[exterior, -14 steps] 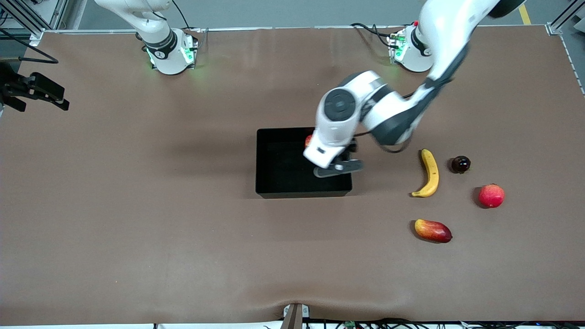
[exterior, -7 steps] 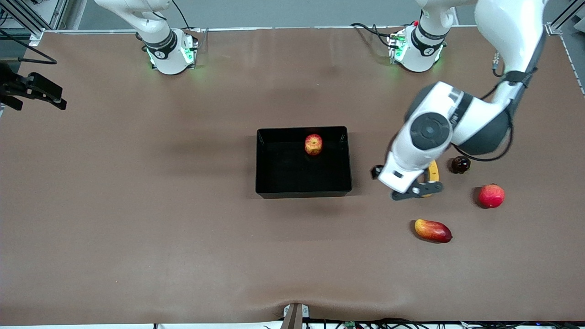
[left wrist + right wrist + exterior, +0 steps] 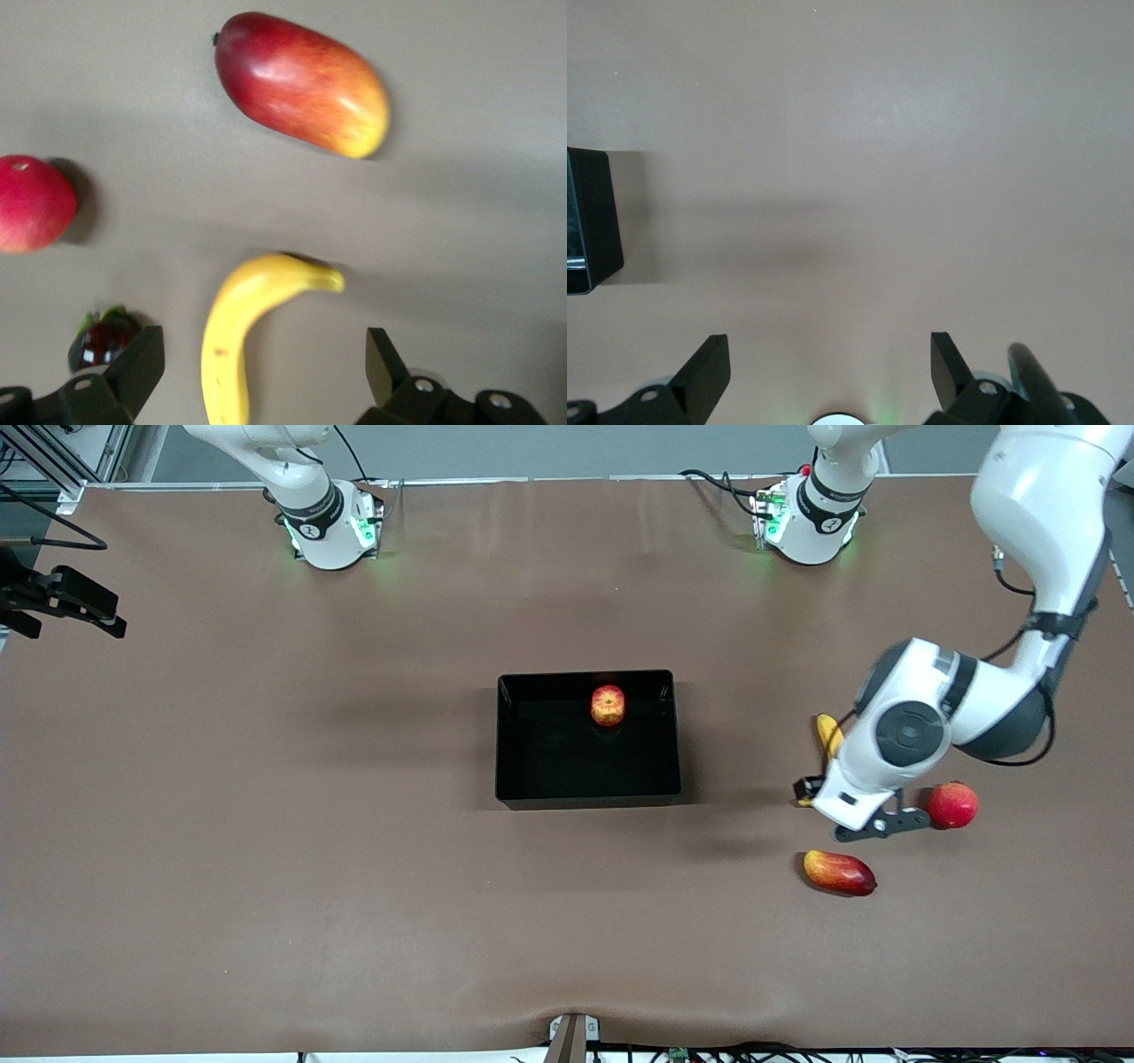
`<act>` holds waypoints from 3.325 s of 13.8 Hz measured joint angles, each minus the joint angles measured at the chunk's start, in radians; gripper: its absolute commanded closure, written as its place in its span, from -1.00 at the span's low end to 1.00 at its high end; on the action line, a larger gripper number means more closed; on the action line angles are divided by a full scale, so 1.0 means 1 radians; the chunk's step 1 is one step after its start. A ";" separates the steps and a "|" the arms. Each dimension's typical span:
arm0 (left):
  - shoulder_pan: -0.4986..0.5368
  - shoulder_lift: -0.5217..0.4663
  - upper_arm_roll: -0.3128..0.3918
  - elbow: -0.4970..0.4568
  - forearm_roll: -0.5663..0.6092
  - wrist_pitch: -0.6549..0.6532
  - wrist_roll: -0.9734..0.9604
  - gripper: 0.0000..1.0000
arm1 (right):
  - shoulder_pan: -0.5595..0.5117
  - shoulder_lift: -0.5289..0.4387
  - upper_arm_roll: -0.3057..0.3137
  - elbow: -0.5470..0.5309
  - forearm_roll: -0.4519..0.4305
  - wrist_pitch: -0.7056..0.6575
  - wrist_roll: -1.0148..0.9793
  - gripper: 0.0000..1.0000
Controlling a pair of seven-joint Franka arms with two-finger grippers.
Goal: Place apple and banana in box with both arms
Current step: 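Reach the yellow banana with the left gripper and grasp it, then carry the banana over the tray and lower it with the left gripper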
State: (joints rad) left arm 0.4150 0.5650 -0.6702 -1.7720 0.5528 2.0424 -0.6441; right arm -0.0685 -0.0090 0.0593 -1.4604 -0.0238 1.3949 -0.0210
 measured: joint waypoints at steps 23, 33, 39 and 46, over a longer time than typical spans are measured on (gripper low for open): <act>0.100 0.039 -0.029 -0.208 0.078 0.092 0.086 1.00 | 0.001 0.000 0.004 0.000 0.001 -0.010 0.000 -1.00; -0.088 -0.082 -0.320 0.007 -0.046 -0.063 -0.382 1.00 | 0.001 0.000 0.003 0.000 0.001 -0.010 0.000 -1.00; -0.462 0.118 -0.187 0.229 -0.057 -0.061 -0.784 1.00 | 0.001 0.000 0.003 0.000 0.001 -0.011 -0.002 -1.00; -0.762 0.246 0.033 0.373 -0.128 0.040 -0.914 1.00 | 0.000 0.000 -0.001 0.000 0.001 -0.011 -0.002 -1.00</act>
State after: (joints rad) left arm -0.3471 0.8108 -0.6373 -1.3987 0.4252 2.0824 -1.5576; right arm -0.0686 -0.0090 0.0586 -1.4605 -0.0230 1.3840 -0.0227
